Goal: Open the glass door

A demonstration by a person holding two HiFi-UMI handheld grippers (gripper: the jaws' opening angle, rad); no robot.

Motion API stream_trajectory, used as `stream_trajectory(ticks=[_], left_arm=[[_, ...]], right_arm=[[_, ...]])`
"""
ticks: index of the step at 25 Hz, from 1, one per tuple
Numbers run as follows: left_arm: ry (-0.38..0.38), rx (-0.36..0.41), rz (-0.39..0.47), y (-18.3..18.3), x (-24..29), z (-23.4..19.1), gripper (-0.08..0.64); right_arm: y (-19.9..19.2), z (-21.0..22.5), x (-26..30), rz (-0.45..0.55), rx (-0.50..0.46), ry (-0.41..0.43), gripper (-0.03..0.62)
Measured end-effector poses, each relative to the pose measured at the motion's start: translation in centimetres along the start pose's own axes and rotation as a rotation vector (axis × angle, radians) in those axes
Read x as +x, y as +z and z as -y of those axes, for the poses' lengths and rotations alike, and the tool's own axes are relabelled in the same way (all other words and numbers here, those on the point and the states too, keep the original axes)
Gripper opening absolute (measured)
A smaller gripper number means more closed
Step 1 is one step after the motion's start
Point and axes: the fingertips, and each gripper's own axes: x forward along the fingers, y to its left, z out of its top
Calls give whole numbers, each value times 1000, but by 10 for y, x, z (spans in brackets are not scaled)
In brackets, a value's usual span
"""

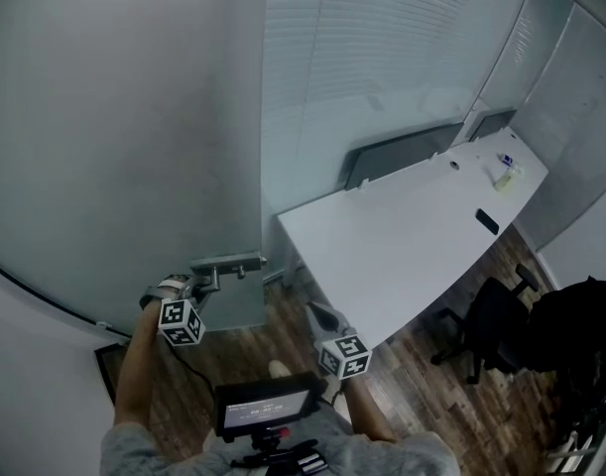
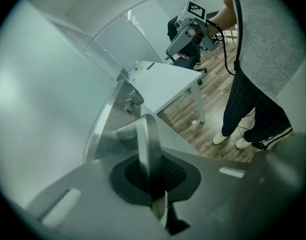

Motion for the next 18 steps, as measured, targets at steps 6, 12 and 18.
stream_trajectory(ticks=[6, 12, 18], left_arm=[[-2, 27, 26, 7, -12, 19, 2], [15, 61, 56, 12, -23, 38, 2], [16, 92, 85, 14, -38, 53, 2]], right_arm=[[-9, -27, -25, 13, -3, -27, 2], [-25, -58, -51, 28, -8, -53, 2], [-37, -89, -77, 52, -6, -90, 2]])
